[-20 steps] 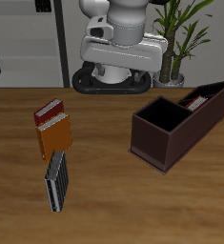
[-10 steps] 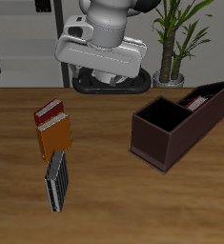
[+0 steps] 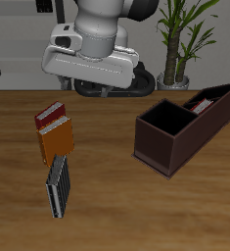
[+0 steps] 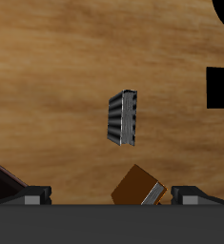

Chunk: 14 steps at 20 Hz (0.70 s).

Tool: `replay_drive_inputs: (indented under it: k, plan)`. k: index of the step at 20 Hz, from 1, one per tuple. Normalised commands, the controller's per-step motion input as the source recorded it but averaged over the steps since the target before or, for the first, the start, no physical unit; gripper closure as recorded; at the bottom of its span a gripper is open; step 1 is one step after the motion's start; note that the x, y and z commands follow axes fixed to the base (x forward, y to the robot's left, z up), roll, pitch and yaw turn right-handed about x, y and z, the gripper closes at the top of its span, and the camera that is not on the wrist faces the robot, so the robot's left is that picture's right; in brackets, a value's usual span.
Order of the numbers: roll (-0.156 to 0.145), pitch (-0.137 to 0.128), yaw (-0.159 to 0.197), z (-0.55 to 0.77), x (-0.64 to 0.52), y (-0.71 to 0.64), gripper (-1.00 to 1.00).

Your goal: Place the left red book into the left desk caddy's back compartment and place the striped book into the left desk caddy's left compartment and place the right red book into the left desk caddy's front compartment

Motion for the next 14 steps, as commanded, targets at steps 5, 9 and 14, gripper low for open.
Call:
replay_drive_inputs:
  k: [5, 9, 14]
  plan:
    - [0.023, -0.061, 0.019, -0.07, 0.1, -0.26, -1.0]
    - [0.062, -0.037, 0.014, -0.18, 0.04, -0.25, -1.0]
    - [0.044, -0.008, -0.007, -0.25, 0.1, -0.33, -1.0]
